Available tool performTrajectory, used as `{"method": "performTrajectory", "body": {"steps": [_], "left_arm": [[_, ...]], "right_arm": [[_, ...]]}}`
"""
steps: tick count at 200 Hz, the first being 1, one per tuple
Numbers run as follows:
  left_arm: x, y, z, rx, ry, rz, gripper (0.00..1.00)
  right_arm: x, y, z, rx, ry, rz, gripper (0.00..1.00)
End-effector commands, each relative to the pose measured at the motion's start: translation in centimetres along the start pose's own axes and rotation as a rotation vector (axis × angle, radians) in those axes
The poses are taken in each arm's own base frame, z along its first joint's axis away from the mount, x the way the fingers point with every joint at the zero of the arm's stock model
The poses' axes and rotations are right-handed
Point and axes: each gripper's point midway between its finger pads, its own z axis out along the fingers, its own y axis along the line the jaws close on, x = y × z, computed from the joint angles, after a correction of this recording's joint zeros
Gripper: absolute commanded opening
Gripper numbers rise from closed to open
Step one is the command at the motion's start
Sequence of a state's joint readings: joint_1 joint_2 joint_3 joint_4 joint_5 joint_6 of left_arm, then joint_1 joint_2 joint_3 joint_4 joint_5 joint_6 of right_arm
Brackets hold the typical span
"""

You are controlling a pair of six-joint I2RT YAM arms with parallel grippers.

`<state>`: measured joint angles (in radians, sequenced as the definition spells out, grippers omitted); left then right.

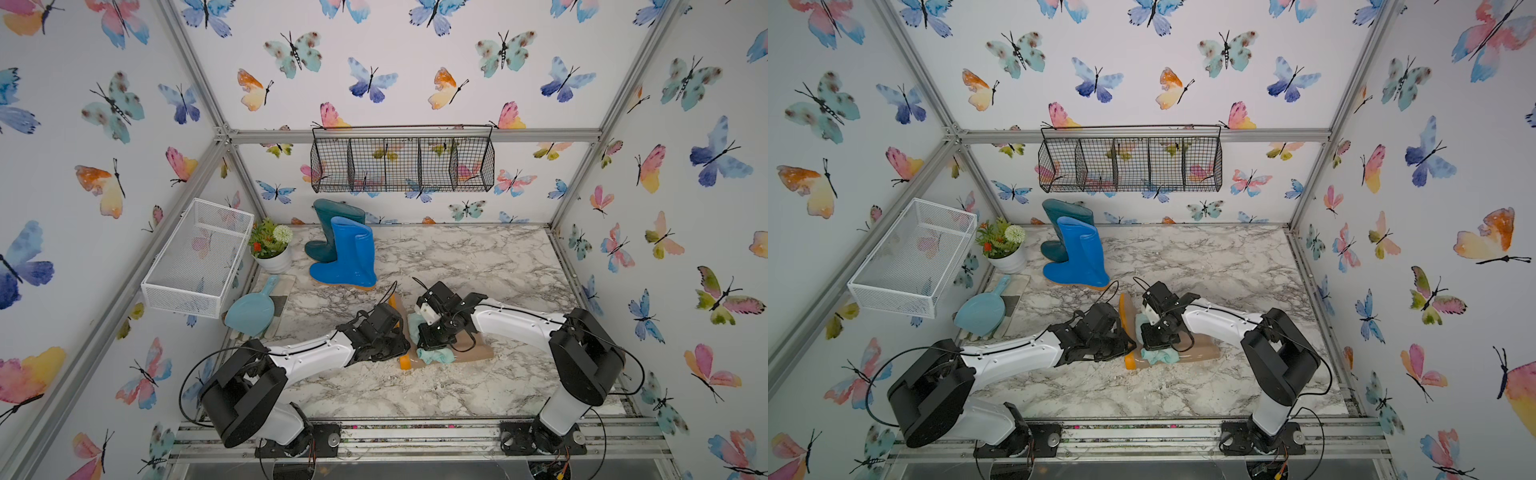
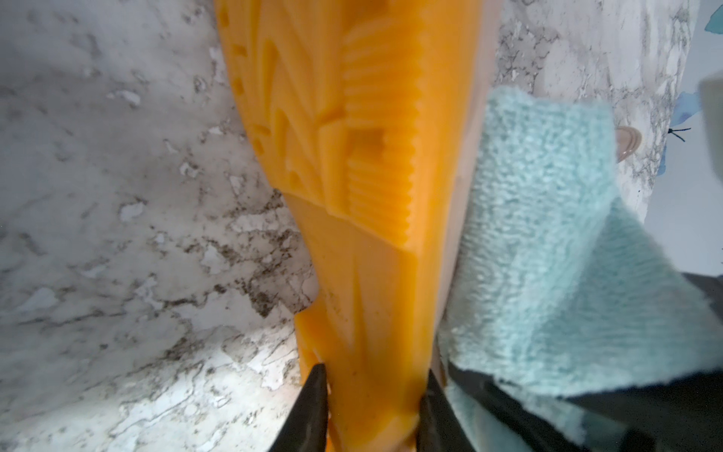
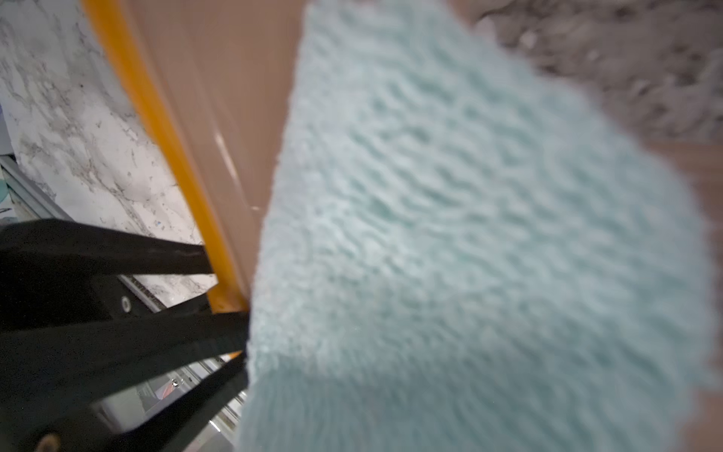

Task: Wipe the rubber boots with a cloth
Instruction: Wipe the dirt off the rubber boot.

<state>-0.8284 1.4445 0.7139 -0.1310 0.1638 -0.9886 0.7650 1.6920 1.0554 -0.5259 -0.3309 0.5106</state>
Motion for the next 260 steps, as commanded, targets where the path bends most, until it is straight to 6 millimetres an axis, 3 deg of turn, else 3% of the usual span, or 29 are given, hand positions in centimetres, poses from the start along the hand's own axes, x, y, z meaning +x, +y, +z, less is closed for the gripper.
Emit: {"method": "performTrajectory", "body": {"steps": [1,13,31,48,68,86,99,115,135,161,180,208,243,251,260], "left_arm": [[-0.8,-0.3,-0.2,0.012,-0.028,0.001,0.00],[-1.0,-0.3,-0.1,0.020,-0.037,-0.002,0.00],[-1.7,0.1,0.1,0.024,-0.047,-0.024,0.00],[-2.3,0.4,0.2,0.043,-0.046,-0.047,0.00],[-3.2,0.0,0.0,0.042,-0.045,-0.032,0.00],[-3.6,-0.6,0.0,0.037,-0.044,-0.013,0.00],[-3.8,-0.9,0.2,0.042,-0.042,-0.013,0.00],[-3.7,-0.8,0.5,0.041,-0.035,-0.018,0.00],[-3.3,-0.3,0.5,0.038,-0.032,-0.028,0.00],[-2.7,0.7,0.0,0.028,-0.041,-0.040,0.00],[-2.4,1.2,-0.2,0.021,-0.042,-0.041,0.00],[-2.3,1.4,-0.3,0.026,-0.047,-0.046,0.00],[-2.4,0.7,-0.1,0.041,-0.040,-0.042,0.00],[-2.5,0.5,-0.1,0.044,-0.040,-0.038,0.00],[-2.5,0.3,-0.1,0.045,-0.038,-0.036,0.00]], "right_arm": [[1.7,-6.8,-1.8,0.115,0.028,0.150,0.03],[1.4,-8.2,-3.1,0.126,0.010,0.175,0.03],[0.6,-7.9,-4.6,0.149,-0.007,0.146,0.02],[-0.3,-6.0,-4.9,0.082,-0.062,0.140,0.02],[-0.7,-2.5,-3.9,0.028,-0.080,0.098,0.02],[-0.2,0.9,-2.3,-0.001,-0.050,0.026,0.02],[0.7,1.5,-1.2,0.007,-0.013,0.002,0.02],[2.0,-0.2,-0.4,0.060,0.022,0.020,0.03],[3.9,-4.7,-0.5,0.167,0.059,0.094,0.02],[5.8,-10.1,-1.9,0.131,0.052,0.275,0.02],[5.9,-11.1,-2.8,0.145,0.027,0.286,0.02],[4.6,-8.0,-2.4,0.061,0.011,0.252,0.02],[3.3,1.2,-0.5,0.044,0.021,-0.012,0.02],[3.4,2.2,-0.1,0.056,0.036,-0.054,0.02],[3.7,1.8,0.2,0.095,0.056,-0.063,0.02]]}}
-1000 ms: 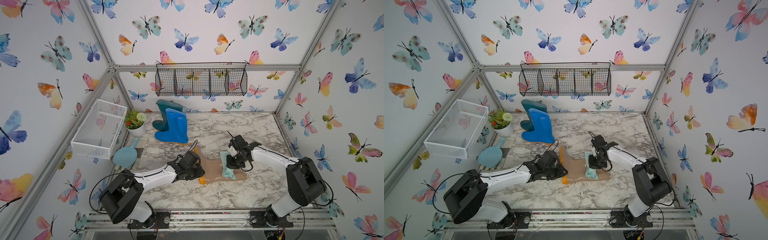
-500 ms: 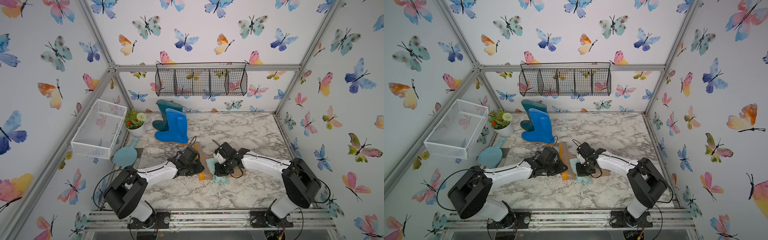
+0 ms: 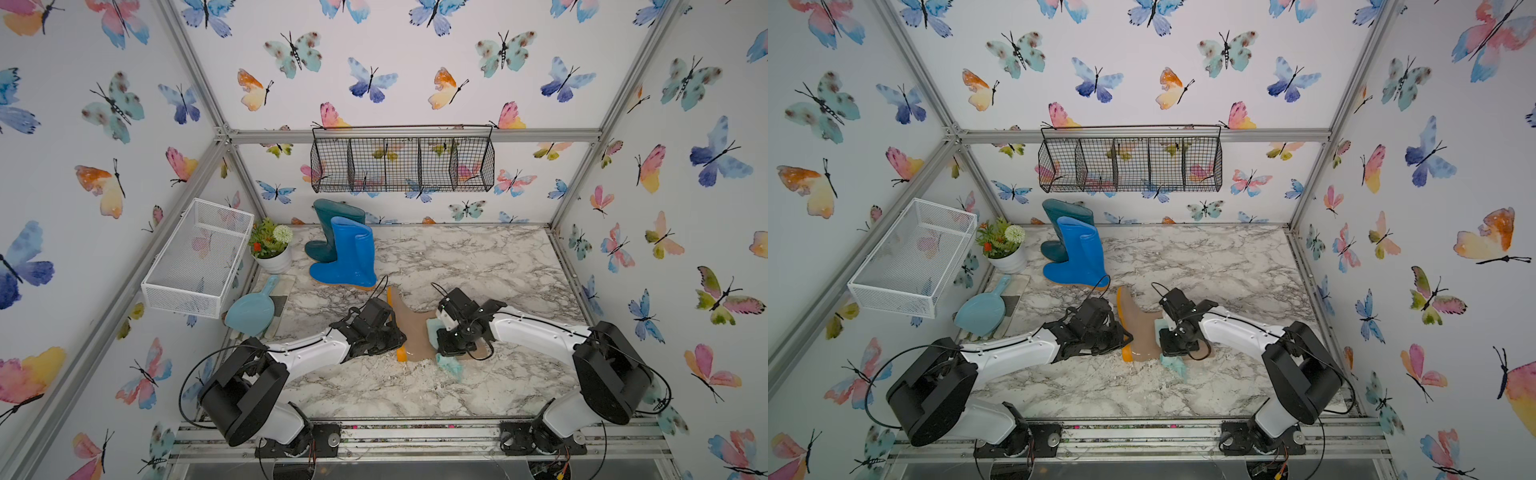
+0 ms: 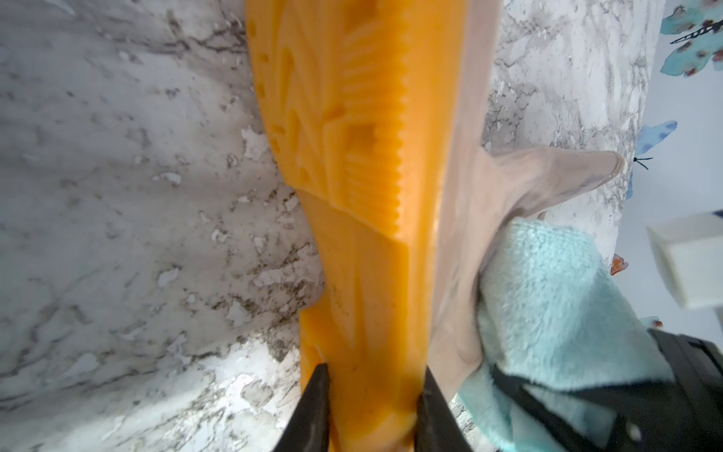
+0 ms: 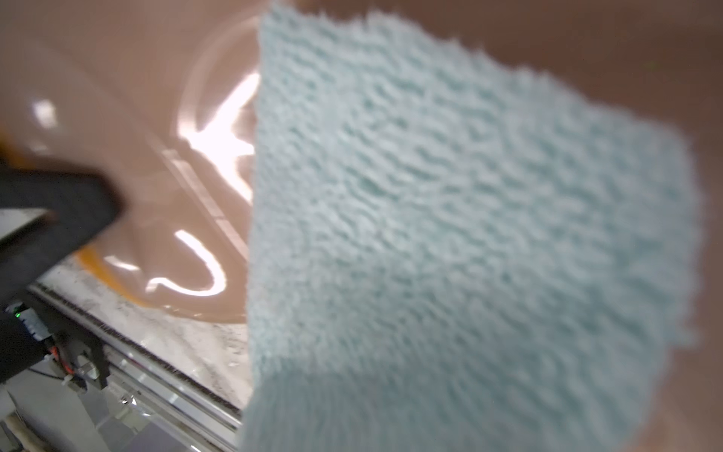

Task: Wipe the rubber boots with a cloth
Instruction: Wipe the dirt off the rubber boot.

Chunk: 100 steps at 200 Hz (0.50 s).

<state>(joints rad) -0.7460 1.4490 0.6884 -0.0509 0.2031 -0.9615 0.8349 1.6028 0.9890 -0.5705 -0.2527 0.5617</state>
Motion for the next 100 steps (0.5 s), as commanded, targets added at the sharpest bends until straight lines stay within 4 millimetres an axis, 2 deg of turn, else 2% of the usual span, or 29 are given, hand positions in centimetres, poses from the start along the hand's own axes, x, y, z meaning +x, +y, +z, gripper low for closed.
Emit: {"method": "performTrajectory", "body": {"steps": [1,10,24,49,62,71,84,100], "left_arm": [[-0.1,-0.3,0.0,-0.001,0.003,-0.006,0.00],[-0.1,-0.3,0.0,-0.003,0.003,-0.002,0.00],[-0.1,-0.3,-0.2,-0.005,0.001,-0.001,0.00],[0.2,0.1,-0.4,-0.007,-0.001,-0.002,0.00],[0.3,0.4,-0.4,-0.006,0.000,-0.004,0.00],[0.4,0.5,-0.5,-0.006,0.000,-0.005,0.00],[0.5,0.6,-0.4,-0.004,0.001,-0.009,0.00],[0.6,0.5,-0.3,0.002,0.001,-0.014,0.00]], "right_arm": [[0.7,1.8,0.8,0.031,0.048,-0.057,0.02],[1.0,0.6,0.8,0.078,0.045,-0.036,0.02],[1.6,-2.4,0.6,0.133,0.049,0.029,0.02],[3.1,-8.2,-0.7,0.072,0.042,0.253,0.03],[3.4,-10.2,-1.5,0.060,0.007,0.313,0.02],[3.3,-10.5,-2.0,0.073,-0.014,0.309,0.02],[3.3,-9.8,-2.1,0.040,-0.003,0.304,0.02],[2.8,-7.6,-1.6,-0.014,0.003,0.274,0.02]]}}
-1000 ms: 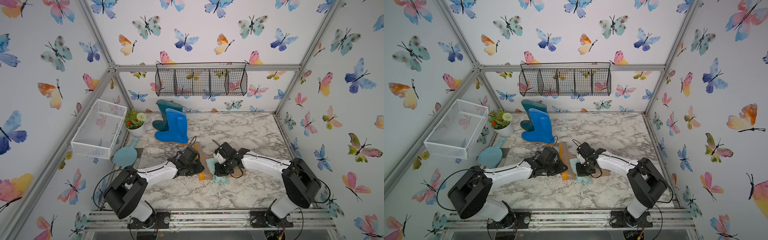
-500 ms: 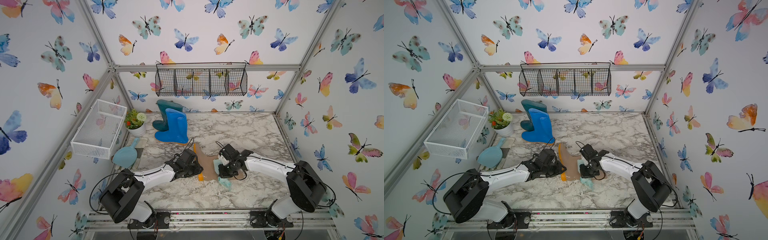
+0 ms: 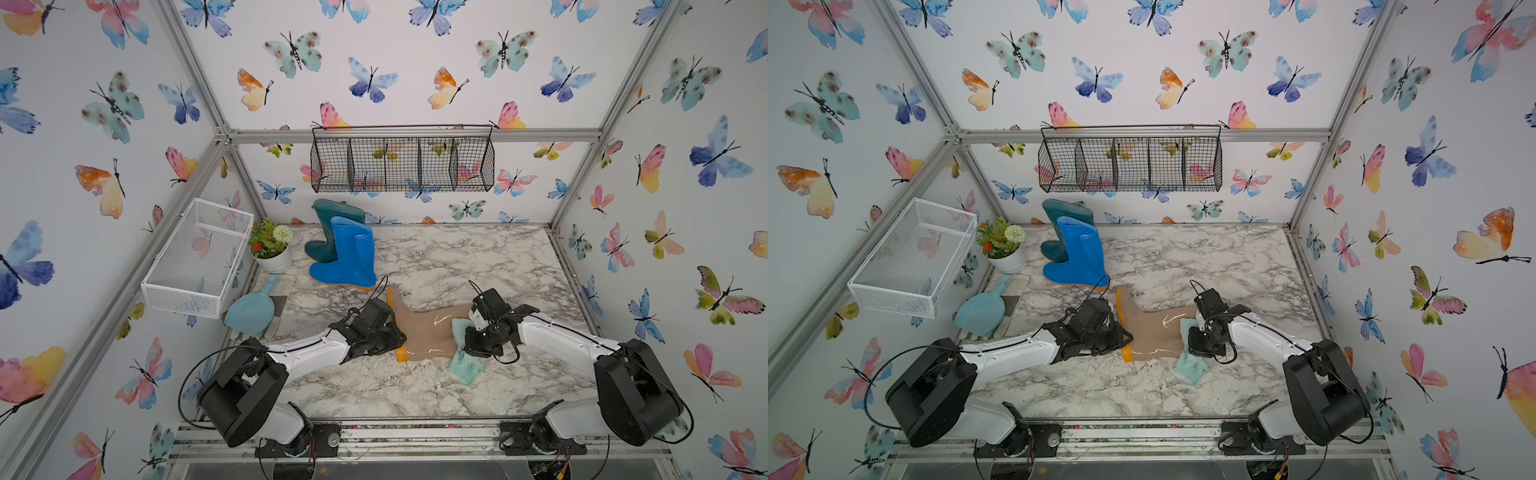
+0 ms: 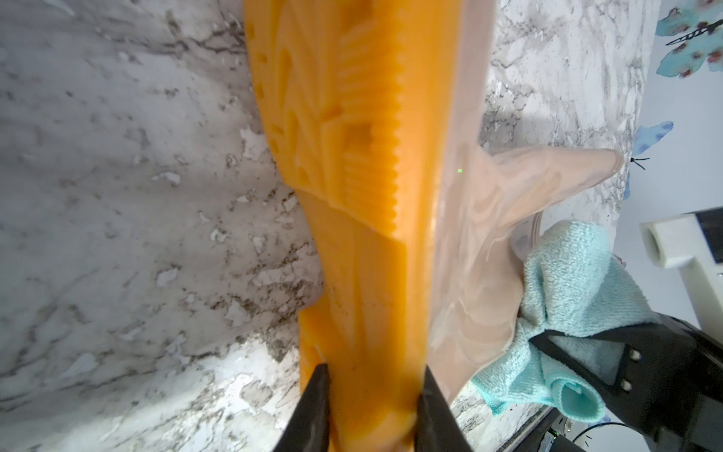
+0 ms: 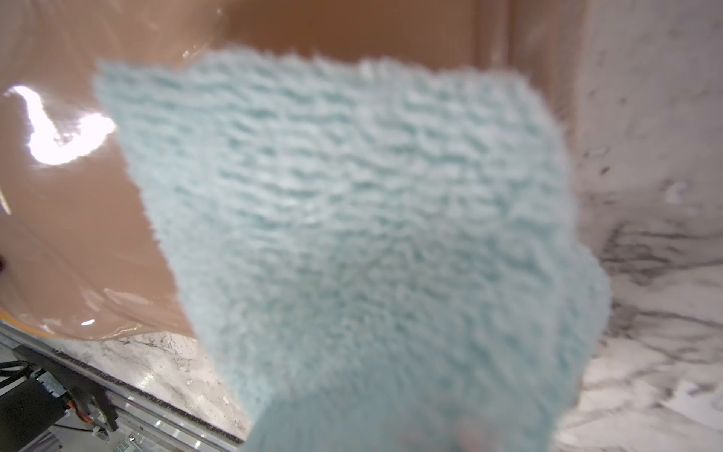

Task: Wipe the rubber boots with a cloth
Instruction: Wipe the dirt off the rubber boot.

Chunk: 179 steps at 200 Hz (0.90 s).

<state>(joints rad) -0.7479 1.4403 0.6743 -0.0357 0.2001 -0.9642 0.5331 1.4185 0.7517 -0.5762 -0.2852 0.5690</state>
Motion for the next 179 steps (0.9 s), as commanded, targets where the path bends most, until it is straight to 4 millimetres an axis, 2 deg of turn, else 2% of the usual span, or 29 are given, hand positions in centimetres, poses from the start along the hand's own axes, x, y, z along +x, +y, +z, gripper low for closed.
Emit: {"method": "performTrajectory", "body": {"steps": [1,32,44,61,77,93,104,113,124,133,148,164,179], "left_arm": [[0.5,0.5,-0.3,-0.005,0.006,-0.016,0.00],[0.7,0.1,-0.1,0.002,0.013,-0.014,0.00],[0.8,-0.1,0.0,0.004,0.017,-0.010,0.00],[0.7,-0.4,-0.1,0.006,0.014,-0.005,0.00],[0.8,-0.5,-0.3,0.006,0.011,-0.003,0.00],[1.0,-0.2,-0.2,0.001,0.018,-0.004,0.00],[1.2,-0.1,-0.1,-0.001,0.022,-0.004,0.00],[1.3,-0.1,-0.1,-0.002,0.022,-0.003,0.00],[1.4,0.0,-0.1,-0.002,0.022,-0.003,0.00],[1.5,-0.1,-0.1,0.002,0.024,-0.002,0.00],[1.6,-0.2,0.0,0.005,0.028,0.000,0.00],[1.6,-0.5,0.0,0.013,0.029,0.004,0.00],[1.5,-0.7,0.2,0.018,0.032,0.010,0.00]], "right_arm": [[1.3,2.0,0.5,-0.039,0.052,-0.034,0.02],[1.7,9.0,1.0,-0.057,0.040,-0.239,0.02],[1.9,10.1,1.4,-0.041,0.052,-0.287,0.03],[1.7,8.6,1.6,0.024,0.045,-0.272,0.02],[1.2,5.3,1.2,0.080,0.027,-0.201,0.02],[1.1,1.6,0.8,0.049,0.034,-0.065,0.03],[1.1,-0.1,0.5,0.016,0.029,0.006,0.02],[1.0,-0.9,0.3,0.019,0.015,0.021,0.03],[0.8,-0.7,-0.1,0.016,0.006,0.016,0.03],[0.5,0.2,-0.1,-0.016,0.010,0.007,0.02],[-0.1,2.8,-0.2,-0.091,0.000,-0.017,0.02],[-0.5,6.7,-0.5,-0.115,-0.032,-0.118,0.02],[0.1,11.1,-0.1,-0.153,-0.023,-0.227,0.02]]}}
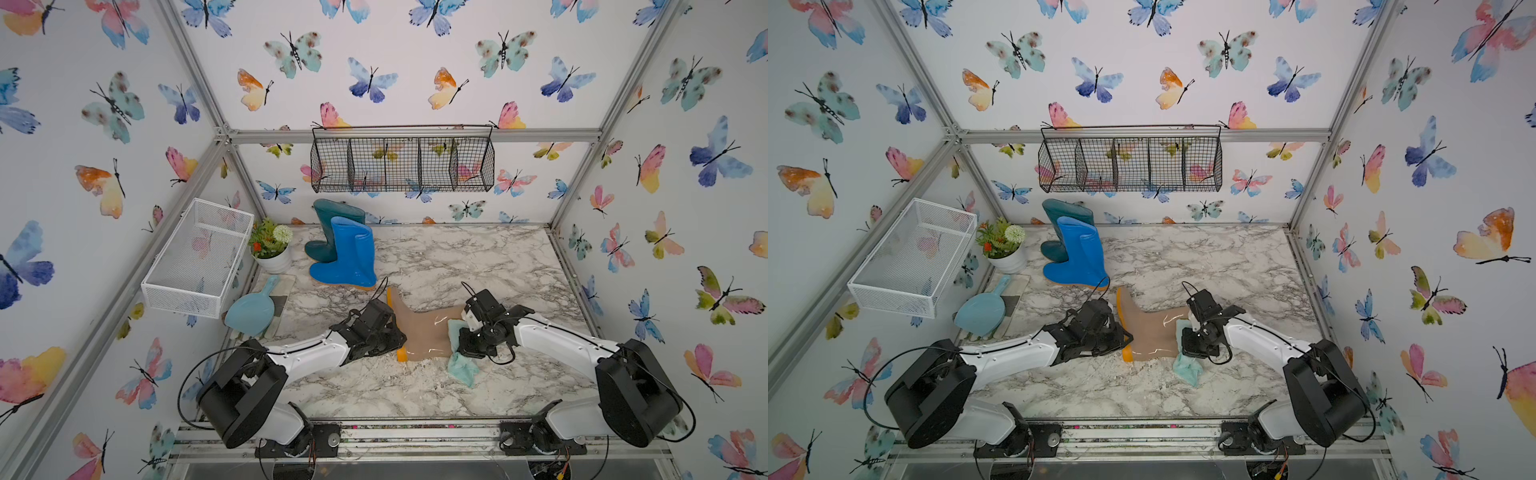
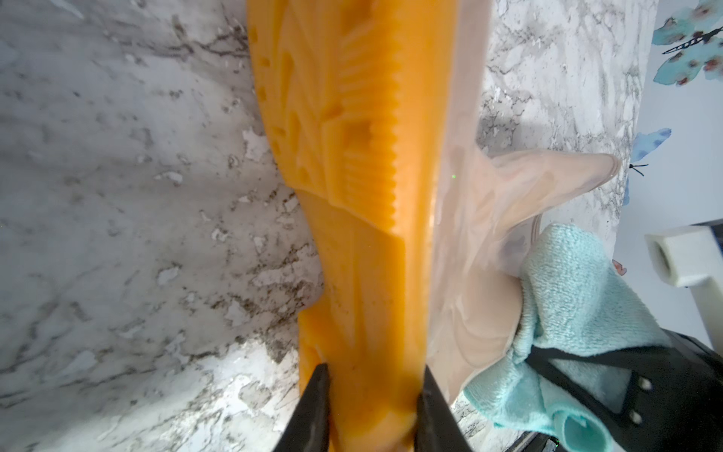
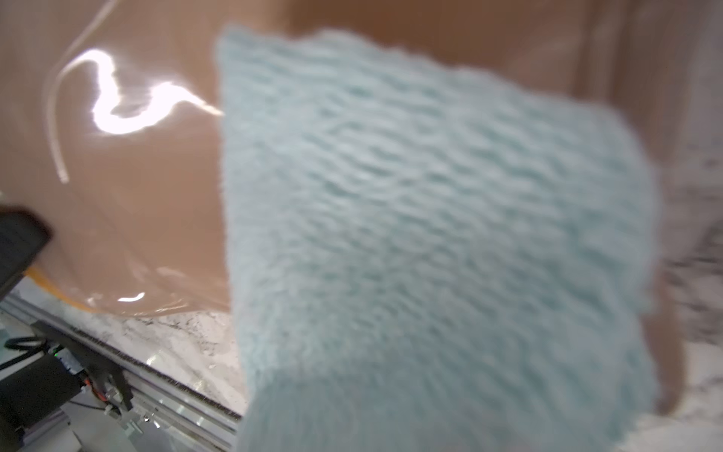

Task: Wipe the rubber boots with a cloth
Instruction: Wipe the dirt off the rubber boot.

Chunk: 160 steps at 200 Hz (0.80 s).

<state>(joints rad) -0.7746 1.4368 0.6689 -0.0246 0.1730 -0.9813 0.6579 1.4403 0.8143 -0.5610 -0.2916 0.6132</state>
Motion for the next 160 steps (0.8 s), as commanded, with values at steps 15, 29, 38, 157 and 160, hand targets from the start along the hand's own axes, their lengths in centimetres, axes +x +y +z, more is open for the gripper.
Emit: {"method": "performTrajectory", "body": {"steps": [15,29,38,157,160], "left_arm": [[1.2,-0.8,0.2,0.023,0.048,0.014,0.00],[1.1,-1.1,0.4,0.025,0.053,0.023,0.00],[1.1,-1.2,0.4,0.022,0.056,0.030,0.00],[1.5,-2.0,1.3,0.023,0.130,0.104,0.38],[1.6,-2.0,1.4,0.025,0.143,0.101,0.38]], "right_arm": [[0.0,10.0,1.2,-0.123,0.007,-0.242,0.02],[0.4,10.0,2.1,-0.084,0.041,-0.269,0.02],[0.3,8.7,2.2,-0.031,0.035,-0.249,0.03],[1.3,0.5,-1.7,0.022,-0.148,-0.117,0.02],[1.2,0.7,-1.7,0.017,-0.165,-0.117,0.02]]}}
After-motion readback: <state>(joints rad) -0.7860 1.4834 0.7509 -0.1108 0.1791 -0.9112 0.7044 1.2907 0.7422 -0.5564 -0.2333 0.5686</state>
